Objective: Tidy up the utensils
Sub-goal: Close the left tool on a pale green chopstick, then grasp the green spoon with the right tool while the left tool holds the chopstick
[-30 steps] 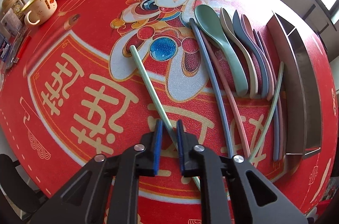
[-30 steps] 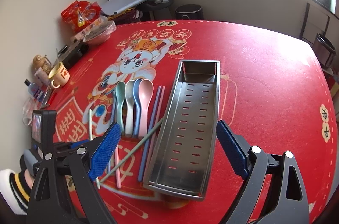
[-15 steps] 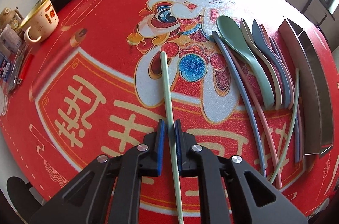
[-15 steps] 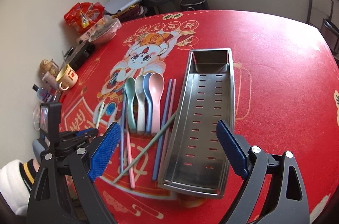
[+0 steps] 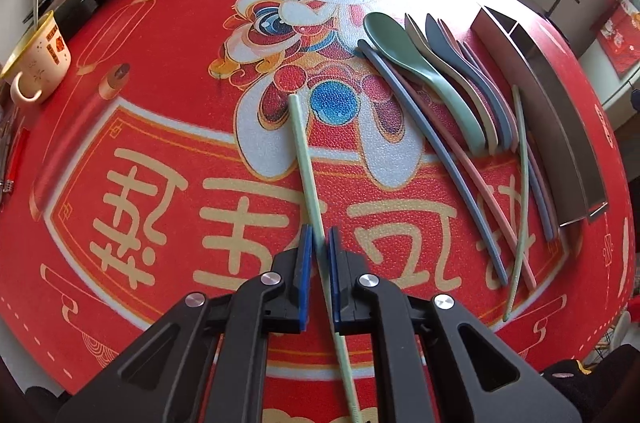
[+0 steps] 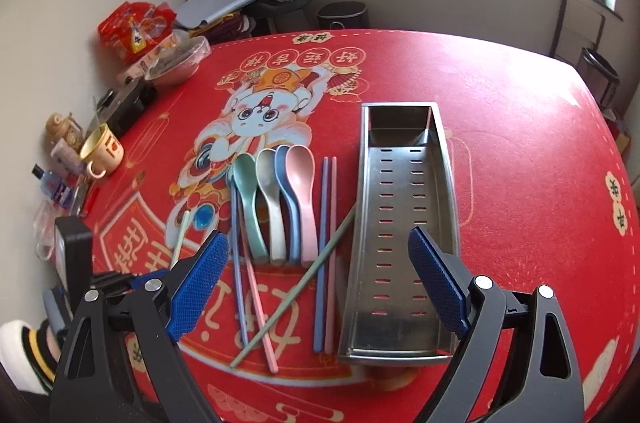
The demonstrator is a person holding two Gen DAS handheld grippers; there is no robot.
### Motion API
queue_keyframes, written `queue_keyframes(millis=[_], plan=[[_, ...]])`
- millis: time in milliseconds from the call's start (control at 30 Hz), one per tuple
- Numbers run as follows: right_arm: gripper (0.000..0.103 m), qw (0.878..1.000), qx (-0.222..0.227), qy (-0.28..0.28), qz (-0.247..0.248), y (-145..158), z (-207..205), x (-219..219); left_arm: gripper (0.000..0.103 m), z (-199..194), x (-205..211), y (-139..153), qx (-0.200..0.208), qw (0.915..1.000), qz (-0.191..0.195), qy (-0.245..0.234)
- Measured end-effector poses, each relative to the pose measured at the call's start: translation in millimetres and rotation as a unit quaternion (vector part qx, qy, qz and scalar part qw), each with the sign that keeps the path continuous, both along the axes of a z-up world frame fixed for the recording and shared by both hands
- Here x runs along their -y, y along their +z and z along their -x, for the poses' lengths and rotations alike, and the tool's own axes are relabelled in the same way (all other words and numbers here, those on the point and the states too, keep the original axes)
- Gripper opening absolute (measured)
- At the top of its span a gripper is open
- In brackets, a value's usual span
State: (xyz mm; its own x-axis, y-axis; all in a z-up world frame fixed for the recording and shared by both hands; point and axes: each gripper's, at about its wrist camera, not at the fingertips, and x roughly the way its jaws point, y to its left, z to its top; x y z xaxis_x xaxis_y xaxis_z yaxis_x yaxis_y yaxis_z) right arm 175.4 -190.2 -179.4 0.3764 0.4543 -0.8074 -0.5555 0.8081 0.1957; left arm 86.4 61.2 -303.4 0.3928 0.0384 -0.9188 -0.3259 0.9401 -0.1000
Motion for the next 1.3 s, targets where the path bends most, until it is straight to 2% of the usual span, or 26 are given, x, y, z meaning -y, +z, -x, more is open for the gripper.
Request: queue_keyframes(millis=[167, 233, 333, 433, 567, 633, 667, 733, 900, 1100, 1300], plan=[[0.086, 0.999, -0.022, 0.045, -0.008, -7.1, 13.8, -33.4, 0.006, -3.7, -28.5, 0.0, 0.005, 0.9999, -0.009, 0.011], [0.070, 0.998, -0.028, 0.057, -0.008, -10.3, 15.7, -43.6, 0.006, -3.0, -41.2, 0.6, 0.011, 0.9998, 0.002, 0.018], [0.066, 0.998, -0.035, 0.061, -0.001, -21.6, 15.7, -53.6, 0.008, 1.7, -52.5, 1.6, 0.019, 0.9993, 0.017, 0.028], [0.065, 0.995, -0.068, 0.067, -0.017, -38.0, 8.2, -59.6, 0.008, 4.0, -60.0, 1.8, 0.025, 0.9991, 0.024, 0.025], [0.063, 0.995, -0.060, 0.079, 0.001, -54.1, 0.6, -75.9, 0.008, 7.6, -75.4, 1.3, 0.036, 0.9982, 0.028, 0.039], [0.051, 0.995, -0.065, 0.082, 0.007, -62.9, -5.5, -85.2, 0.008, 9.2, -81.3, 0.4, 0.044, 0.9972, 0.044, 0.040], [0.048, 0.994, -0.068, 0.081, 0.012, -67.4, -8.7, -91.1, 0.008, 9.9, -81.9, 0.1, 0.048, 0.9970, 0.046, 0.040], [0.035, 0.995, -0.070, 0.073, 0.022, -76.7, -15.2, -101.8, 0.008, 10.4, -81.1, -0.2, 0.054, 0.9966, 0.047, 0.040], [0.030, 0.993, -0.105, 0.052, 0.023, -98.7, -30.1, -120.5, 0.008, 9.0, -80.8, -0.2, 0.058, 0.9968, 0.042, 0.036], [0.030, 0.992, -0.111, 0.054, 0.036, -108.9, -37.5, -138.0, 0.008, 11.0, -83.5, -1.1, 0.064, 0.9964, 0.048, 0.029], [0.021, 0.991, -0.123, 0.037, 0.046, -120.0, -42.7, -141.7, 0.008, 12.6, -83.8, -0.7, 0.063, 0.9964, 0.049, 0.028]])
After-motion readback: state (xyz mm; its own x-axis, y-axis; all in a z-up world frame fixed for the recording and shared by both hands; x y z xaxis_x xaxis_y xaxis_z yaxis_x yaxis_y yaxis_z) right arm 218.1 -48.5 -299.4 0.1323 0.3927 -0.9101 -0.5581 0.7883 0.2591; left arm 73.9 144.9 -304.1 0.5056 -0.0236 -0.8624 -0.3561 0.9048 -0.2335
